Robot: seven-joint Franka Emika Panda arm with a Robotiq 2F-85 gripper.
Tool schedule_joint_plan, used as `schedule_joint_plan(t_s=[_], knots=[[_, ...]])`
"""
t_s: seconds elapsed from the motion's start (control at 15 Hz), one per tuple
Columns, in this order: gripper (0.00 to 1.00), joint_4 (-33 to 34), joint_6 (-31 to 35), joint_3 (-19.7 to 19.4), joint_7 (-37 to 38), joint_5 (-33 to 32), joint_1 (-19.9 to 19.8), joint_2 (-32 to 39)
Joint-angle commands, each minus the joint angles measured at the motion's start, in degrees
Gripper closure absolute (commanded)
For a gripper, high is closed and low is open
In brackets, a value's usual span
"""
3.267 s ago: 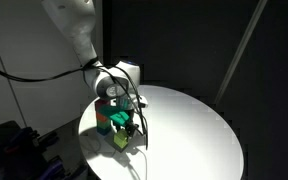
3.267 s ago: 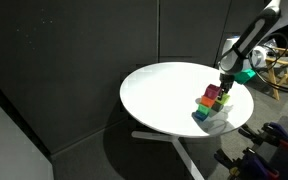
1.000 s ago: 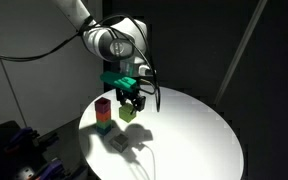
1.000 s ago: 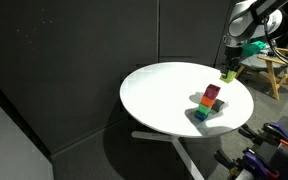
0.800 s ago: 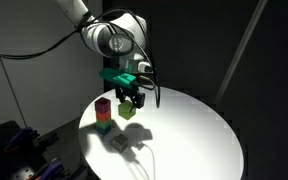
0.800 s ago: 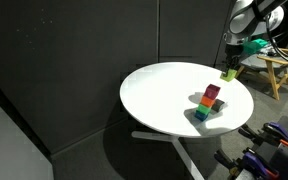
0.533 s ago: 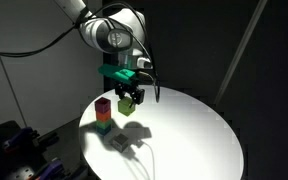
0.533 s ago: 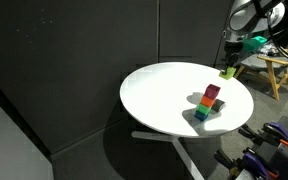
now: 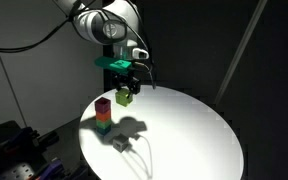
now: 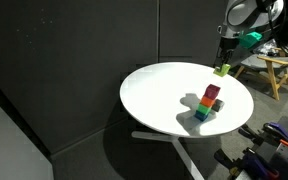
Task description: Put the yellow block on top of the pink block
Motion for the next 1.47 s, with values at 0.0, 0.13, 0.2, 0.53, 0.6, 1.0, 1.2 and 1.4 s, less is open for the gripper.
schedule_joint_plan(t_s=[0.0, 0.13, 0.2, 0.53, 0.6, 1.0, 1.2, 1.4], knots=[[0.75, -1.5, -0.37, 0.95, -1.49, 0.42, 1.05, -2.47], [0.75, -1.66, -0.79, 1.5, -1.44, 0.29, 1.8, -2.53], [0.75, -1.72, -1.3, 1.78, -1.44, 0.18, 2.16, -2.59], [0.75, -2.63, -2.11, 3.12, -2.1, 0.41, 3.6, -3.18], [0.75, -2.76, -2.29, 3.38, -2.0, 0.28, 3.83, -3.28], [0.75, -3.38, -4.28, 4.34, -0.61, -0.7, 5.02, -3.66], [0.75, -3.39, -5.59, 4.76, -0.33, -0.88, 5.3, -3.71], [0.75, -3.45, -6.56, 5.02, 0.19, -1.26, 5.55, -3.75]])
